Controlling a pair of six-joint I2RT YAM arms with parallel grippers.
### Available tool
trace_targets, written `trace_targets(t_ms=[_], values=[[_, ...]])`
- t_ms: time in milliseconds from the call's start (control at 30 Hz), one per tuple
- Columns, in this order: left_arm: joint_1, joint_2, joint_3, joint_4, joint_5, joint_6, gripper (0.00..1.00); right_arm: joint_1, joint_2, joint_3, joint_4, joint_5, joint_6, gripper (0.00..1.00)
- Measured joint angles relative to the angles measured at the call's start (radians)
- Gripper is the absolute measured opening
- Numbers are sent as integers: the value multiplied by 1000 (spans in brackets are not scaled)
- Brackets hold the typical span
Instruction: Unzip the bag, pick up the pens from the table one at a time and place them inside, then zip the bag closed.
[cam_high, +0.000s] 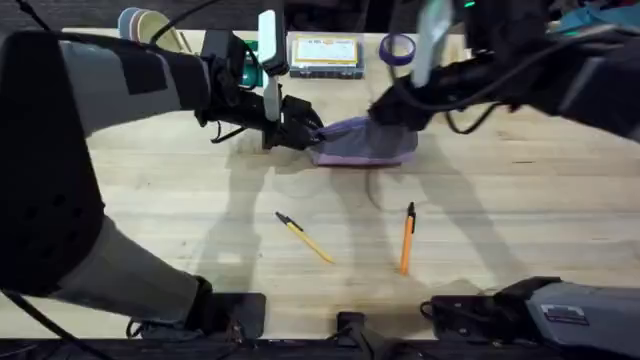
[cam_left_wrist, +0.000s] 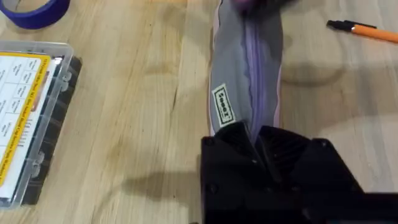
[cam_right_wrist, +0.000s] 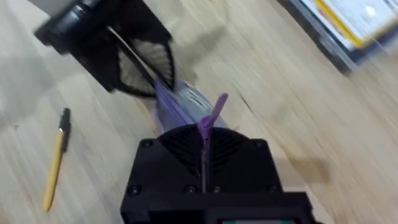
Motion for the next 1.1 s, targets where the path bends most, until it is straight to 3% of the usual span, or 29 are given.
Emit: trace_targets(t_ms=[300, 433, 1100], values=[[1, 0, 0, -2, -1, 0, 44, 184, 103, 0, 208, -11, 35, 31], [7, 0, 0, -4, -1, 0, 44, 227, 125, 0, 247, -3, 38, 31], [13, 0, 0, -2, -3, 0, 44, 242, 127, 0, 267, -4, 41, 31]])
